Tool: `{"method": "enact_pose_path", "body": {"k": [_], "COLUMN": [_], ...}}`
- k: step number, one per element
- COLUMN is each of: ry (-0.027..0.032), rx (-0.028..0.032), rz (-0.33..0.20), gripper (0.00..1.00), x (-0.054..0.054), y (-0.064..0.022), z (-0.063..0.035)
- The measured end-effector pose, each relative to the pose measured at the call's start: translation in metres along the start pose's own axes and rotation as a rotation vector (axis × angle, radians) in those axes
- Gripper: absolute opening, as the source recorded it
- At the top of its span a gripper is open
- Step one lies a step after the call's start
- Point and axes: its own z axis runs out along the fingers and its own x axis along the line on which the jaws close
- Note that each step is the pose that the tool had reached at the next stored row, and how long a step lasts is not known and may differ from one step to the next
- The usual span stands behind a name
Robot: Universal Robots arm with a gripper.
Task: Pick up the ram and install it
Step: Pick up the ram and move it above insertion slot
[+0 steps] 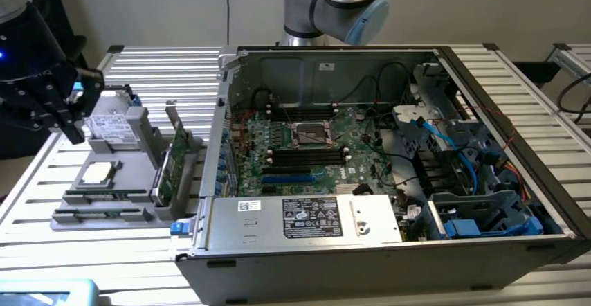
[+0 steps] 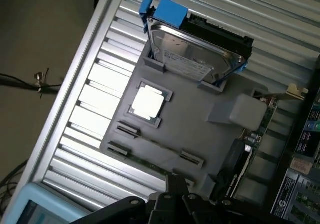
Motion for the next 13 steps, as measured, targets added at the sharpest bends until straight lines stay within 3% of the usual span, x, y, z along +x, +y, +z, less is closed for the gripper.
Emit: {"method": "enact_pose_path", "body": {"k": [13], "ry": [0.0129], "rx": [0.0042], "rz": [-0.235], "gripper": [0.11], "x": [0.0], "y": [0.0], "z": [0.0009]}}
